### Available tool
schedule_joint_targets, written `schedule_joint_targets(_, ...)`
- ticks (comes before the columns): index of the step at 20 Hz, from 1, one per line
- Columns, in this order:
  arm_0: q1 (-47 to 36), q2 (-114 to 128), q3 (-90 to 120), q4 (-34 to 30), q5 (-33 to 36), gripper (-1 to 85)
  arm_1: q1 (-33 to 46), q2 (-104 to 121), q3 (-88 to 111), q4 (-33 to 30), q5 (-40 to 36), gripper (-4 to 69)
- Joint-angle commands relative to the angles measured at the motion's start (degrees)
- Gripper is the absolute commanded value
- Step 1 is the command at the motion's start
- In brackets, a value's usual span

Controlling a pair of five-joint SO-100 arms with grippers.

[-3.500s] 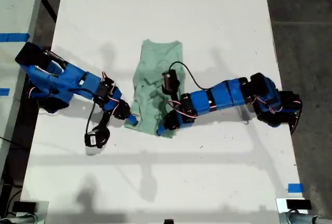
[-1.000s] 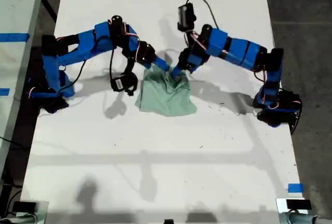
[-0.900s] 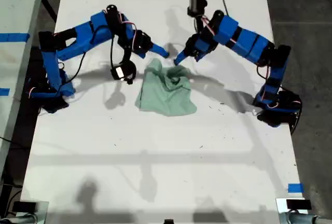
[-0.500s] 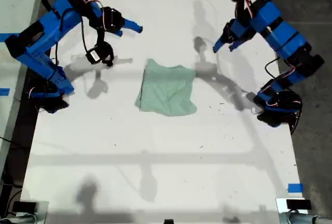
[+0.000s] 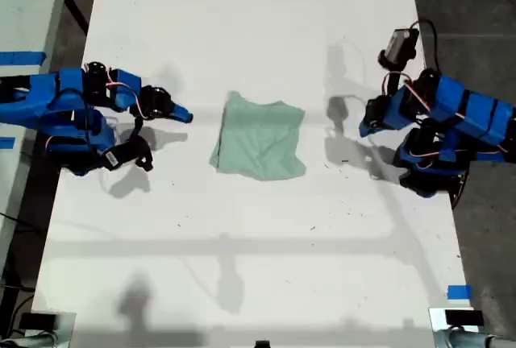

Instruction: Fold tshirt

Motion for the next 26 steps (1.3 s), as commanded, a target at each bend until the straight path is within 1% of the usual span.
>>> schedule_joint_targets(1, 5.71, 12.92, 12.83, -5.80, -8.79, 0.1, -8.00, 10.20, 12.04, -6.94, 8.35, -1.1)
schedule_joint_targets(3, 7.29, 16.88, 17.23, -6.50, -11.25, 0.1, -12.04, 16.17, 20.39, -11.69, 12.13, -1.1)
schedule_joint_targets(4, 7.38, 18.63, 19.07, -7.56, -11.43, 0.1, -13.62, 20.04, 24.96, -13.27, 14.77, -1.2)
schedule_joint_targets(5, 7.21, 24.35, 23.29, -9.32, -11.51, 0.1, -14.68, 26.46, 30.32, -13.45, 17.84, -1.2)
schedule_joint_targets(6, 6.94, 34.54, 27.60, -7.21, -11.87, 0.1, -15.91, 35.51, 33.22, -10.11, 21.36, -1.1)
schedule_joint_targets(7, 6.77, 46.23, 27.77, 3.16, -14.15, 0.1, -16.88, 41.66, 33.13, -7.82, 21.36, -1.1)
schedule_joint_targets(8, 6.42, 58.71, 28.12, 13.10, -14.77, 0.1, -16.88, 41.57, 33.13, -7.82, 26.10, -1.1)
schedule_joint_targets(9, 6.42, 57.92, 27.86, 13.27, -15.21, 0.1, -17.05, 41.04, 33.13, -7.82, 26.81, -1.1)
schedule_joint_targets(10, 7.56, 57.74, 27.95, 12.57, -15.29, 5.6, -17.23, 41.04, 33.13, -7.82, 27.60, -1.1)
schedule_joint_targets(11, 9.14, 58.01, 27.86, 12.74, -15.38, 13.1, -17.31, 41.75, 33.13, -7.91, 28.65, -1.0)
schedule_joint_targets(12, 10.20, 58.10, 27.69, 13.71, -18.54, 15.3, -17.23, 42.71, 33.13, -8.00, 25.40, -0.1)
schedule_joint_targets(13, 11.16, 58.27, 27.69, 15.21, -25.58, 15.6, -16.79, 44.03, 33.05, -8.00, 16.00, 1.2)
schedule_joint_targets(14, 11.51, 58.36, 27.69, 15.73, -23.29, 15.7, -16.70, 45.18, 33.05, -8.09, 3.43, 2.2)
schedule_joint_targets(15, 11.60, 58.36, 27.77, 16.35, -17.31, 15.7, -16.79, 45.88, 33.05, -8.17, -11.69, 2.4)
schedule_joint_targets(16, 12.04, 58.36, 27.77, 16.35, -17.31, 16.1, -16.88, 46.32, 32.78, -7.73, -18.54, 1.9)
schedule_joint_targets(26, 12.22, 58.36, 27.77, 16.35, -17.40, 16.1, -17.14, 46.32, 32.70, -7.65, -17.93, 1.6)
